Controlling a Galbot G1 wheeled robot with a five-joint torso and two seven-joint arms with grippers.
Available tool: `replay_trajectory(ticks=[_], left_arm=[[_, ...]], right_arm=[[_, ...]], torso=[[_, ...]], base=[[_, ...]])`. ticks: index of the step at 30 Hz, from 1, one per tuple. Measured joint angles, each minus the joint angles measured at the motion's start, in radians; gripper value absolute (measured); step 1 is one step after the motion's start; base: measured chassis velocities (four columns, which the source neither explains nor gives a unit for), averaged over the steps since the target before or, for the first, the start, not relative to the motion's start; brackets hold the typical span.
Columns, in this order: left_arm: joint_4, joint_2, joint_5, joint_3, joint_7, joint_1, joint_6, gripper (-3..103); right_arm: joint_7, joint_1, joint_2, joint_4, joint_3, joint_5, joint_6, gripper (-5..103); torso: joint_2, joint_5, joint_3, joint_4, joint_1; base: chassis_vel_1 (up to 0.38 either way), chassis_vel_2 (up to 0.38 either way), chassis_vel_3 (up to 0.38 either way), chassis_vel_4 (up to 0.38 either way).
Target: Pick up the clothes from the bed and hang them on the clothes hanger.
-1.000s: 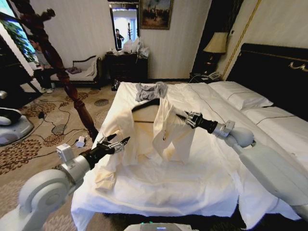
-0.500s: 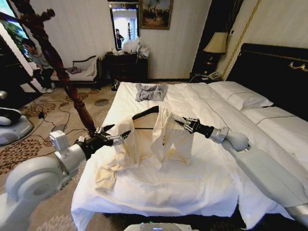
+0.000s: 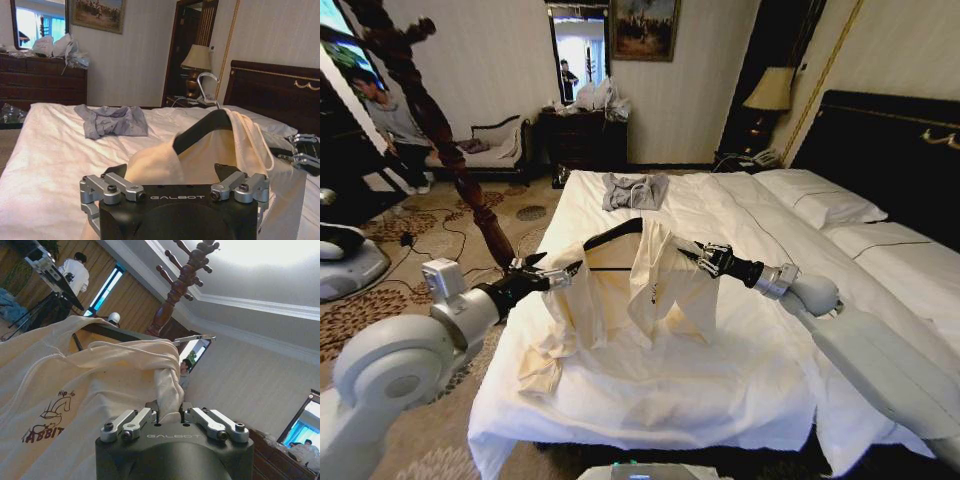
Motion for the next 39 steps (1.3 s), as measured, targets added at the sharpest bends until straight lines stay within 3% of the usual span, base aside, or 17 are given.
replay_trajectory(ticks=[7,14,17,19,22,24,25,26,28,30,31,34,37,39], left_arm=[[0.0,-0.006,-0.005,0.009,0.001,-0.006,0.014,94],[0.0,-0.009,-0.002,0.016,0.008,-0.001,0.019,96],[0.0,-0.014,-0.002,0.018,0.013,0.005,0.019,81],[0.0,-0.014,-0.002,0.018,0.014,0.006,0.019,81],[0.0,-0.017,-0.001,0.01,0.021,0.019,0.017,65],[0.0,-0.017,-0.001,0.008,0.021,0.021,0.016,65],[0.0,-0.018,-0.001,0.003,0.021,0.026,0.015,54],[0.0,-0.018,-0.001,-0.001,0.022,0.03,0.013,54],[0.001,-0.018,-0.003,-0.01,0.022,0.035,0.012,43],[0.001,-0.018,-0.004,-0.011,0.022,0.037,0.012,43],[0.0,-0.018,-0.008,-0.015,0.025,0.038,0.01,32],[0.0,-0.019,-0.013,-0.02,0.027,0.039,0.007,27],[0.0,-0.023,-0.017,-0.022,0.03,0.039,0.003,11],[-0.001,-0.024,-0.018,-0.022,0.032,0.039,0.002,11]], right_arm=[[-0.006,-0.017,-0.001,0.032,-0.002,-0.034,0.018,18],[-0.007,-0.019,-0.006,0.063,0.005,-0.051,0.032,18],[-0.008,-0.019,-0.014,0.075,0.01,-0.041,0.032,18],[-0.008,-0.019,-0.015,0.075,0.01,-0.039,0.033,18],[-0.008,-0.019,-0.022,0.077,0.014,-0.028,0.033,18],[-0.008,-0.018,-0.023,0.077,0.014,-0.026,0.033,18],[-0.008,-0.016,-0.026,0.077,0.015,-0.021,0.033,18],[-0.008,-0.015,-0.027,0.078,0.015,-0.017,0.033,18],[-0.008,-0.014,-0.028,0.078,0.015,-0.014,0.032,18],[-0.008,-0.014,-0.028,0.079,0.015,-0.013,0.032,18],[-0.009,-0.015,-0.028,0.082,0.015,-0.011,0.032,18],[-0.009,-0.018,-0.029,0.084,0.015,-0.008,0.032,18],[-0.009,-0.026,-0.034,0.086,0.018,-0.003,0.032,18],[-0.009,-0.029,-0.036,0.088,0.02,-0.001,0.032,18]], torso=[[0.0,0.0001,0.0,0.0,0.0],[0.0,0.0,0.0,0.0001,0.0],[0.0,0.0,0.0,0.0,0.0],[0.0,0.0,0.0,0.0001,0.0],[0.0,0.0001,0.0,0.0,0.0],[0.0,0.0001,0.0,0.0,0.0],[0.0,0.0,0.0,0.0,0.0],[0.0,0.0,0.0,0.0,0.0],[0.0,0.0,0.0,0.0001,0.0],[0.0,0.0,0.0,0.0001,0.0],[0.0,0.0,0.0,0.0001,0.0],[0.0,0.0,0.0,0.0001,0.0],[0.0,0.0,0.0,0.0001,0.0],[0.0,0.0001,0.0,0.0001,0.0]], base=[[0.0,0.0,0.0,0.0],[0.0,0.0,0.0,0.0],[0.0,0.0,0.0,0.0],[0.0,0.0,0.0,0.0],[0.0,0.0,0.0,0.0],[0.0,0.0,0.0,0.0],[0.0,0.0,0.0,0.0],[0.0,0.0,0.0,0.0],[0.0,0.0,0.0,0.0],[0.0,0.0,0.0,0.0],[0.0,0.0,0.0,0.0],[0.0,0.0,0.0,0.0],[0.0,0.0,0.0,0.0],[0.0,0.0,0.0,0.0]])
